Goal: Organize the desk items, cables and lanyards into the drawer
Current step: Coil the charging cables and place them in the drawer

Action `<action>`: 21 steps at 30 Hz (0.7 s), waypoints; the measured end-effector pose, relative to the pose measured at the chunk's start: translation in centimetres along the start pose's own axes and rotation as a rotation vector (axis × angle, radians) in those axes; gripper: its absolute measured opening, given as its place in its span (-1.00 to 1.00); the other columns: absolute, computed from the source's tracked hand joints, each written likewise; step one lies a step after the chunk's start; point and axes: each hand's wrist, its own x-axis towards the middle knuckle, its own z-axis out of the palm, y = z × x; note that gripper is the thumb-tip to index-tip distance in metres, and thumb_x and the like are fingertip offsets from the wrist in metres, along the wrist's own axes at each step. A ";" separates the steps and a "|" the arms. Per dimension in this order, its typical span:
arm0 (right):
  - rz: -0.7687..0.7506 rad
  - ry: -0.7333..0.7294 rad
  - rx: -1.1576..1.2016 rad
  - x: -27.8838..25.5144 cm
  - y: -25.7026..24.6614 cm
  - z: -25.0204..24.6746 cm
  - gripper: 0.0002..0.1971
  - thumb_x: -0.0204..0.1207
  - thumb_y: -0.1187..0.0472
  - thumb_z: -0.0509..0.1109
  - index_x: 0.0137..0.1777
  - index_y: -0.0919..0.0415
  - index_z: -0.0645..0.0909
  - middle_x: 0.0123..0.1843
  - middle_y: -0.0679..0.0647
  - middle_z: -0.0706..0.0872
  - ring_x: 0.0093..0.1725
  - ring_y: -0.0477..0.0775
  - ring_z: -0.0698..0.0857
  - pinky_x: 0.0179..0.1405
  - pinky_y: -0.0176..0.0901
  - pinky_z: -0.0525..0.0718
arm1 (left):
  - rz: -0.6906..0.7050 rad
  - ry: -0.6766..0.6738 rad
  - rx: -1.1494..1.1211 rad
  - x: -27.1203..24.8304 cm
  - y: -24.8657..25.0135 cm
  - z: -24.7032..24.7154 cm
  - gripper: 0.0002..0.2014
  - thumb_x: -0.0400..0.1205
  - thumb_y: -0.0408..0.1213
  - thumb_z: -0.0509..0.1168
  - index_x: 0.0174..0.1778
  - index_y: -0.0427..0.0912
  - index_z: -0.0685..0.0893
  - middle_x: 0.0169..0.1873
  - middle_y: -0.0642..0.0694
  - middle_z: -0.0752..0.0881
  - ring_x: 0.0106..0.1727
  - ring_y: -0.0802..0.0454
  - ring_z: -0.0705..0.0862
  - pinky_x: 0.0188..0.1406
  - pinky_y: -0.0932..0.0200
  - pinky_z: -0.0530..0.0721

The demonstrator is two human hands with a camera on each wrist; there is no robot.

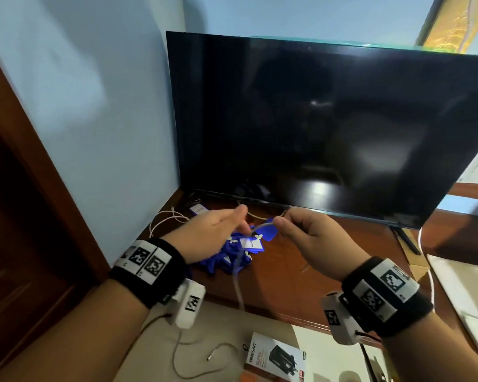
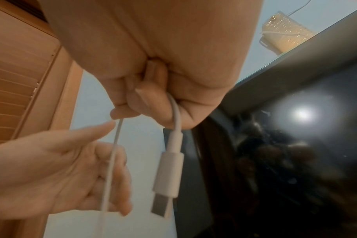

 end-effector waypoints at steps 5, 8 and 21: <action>-0.002 -0.033 0.096 0.4 -0.7 -0.4 -0.59 0.65 -0.20 0.28 -0.25 0.10 0.62 -0.51 -0.08 0.54 -0.52 -0.17 0.46 -0.46 -0.33 0.47 | 0.096 -0.078 -0.328 0.0 1.6 1.4 -0.45 0.80 0.25 0.09 -0.25 -0.08 0.69 -0.45 -0.01 0.54 -0.27 -0.08 0.58 0.33 -0.16 0.71; 0.004 -0.105 0.095 -0.3 -0.1 -0.9 -0.56 0.64 -0.21 0.27 -0.29 0.12 0.59 -0.47 -0.08 0.65 -0.47 -0.17 0.55 -0.37 -0.32 0.52 | 0.102 0.032 -0.250 0.5 0.8 -0.5 -0.51 0.77 0.22 0.19 -0.42 0.03 0.55 -0.47 -0.02 0.43 -0.37 -0.06 0.52 0.03 -0.22 0.68; 0.081 -0.223 0.824 -1.6 -3.4 0.1 -0.65 0.77 0.04 0.28 -0.22 0.22 0.60 -0.43 0.17 0.64 -0.45 0.05 0.63 -0.22 -0.06 0.65 | 0.037 0.345 -0.110 2.1 1.0 -3.3 -0.53 0.80 0.23 0.09 -0.34 0.06 0.53 -0.38 -0.05 0.47 -0.31 -0.04 0.54 -0.16 -0.03 0.54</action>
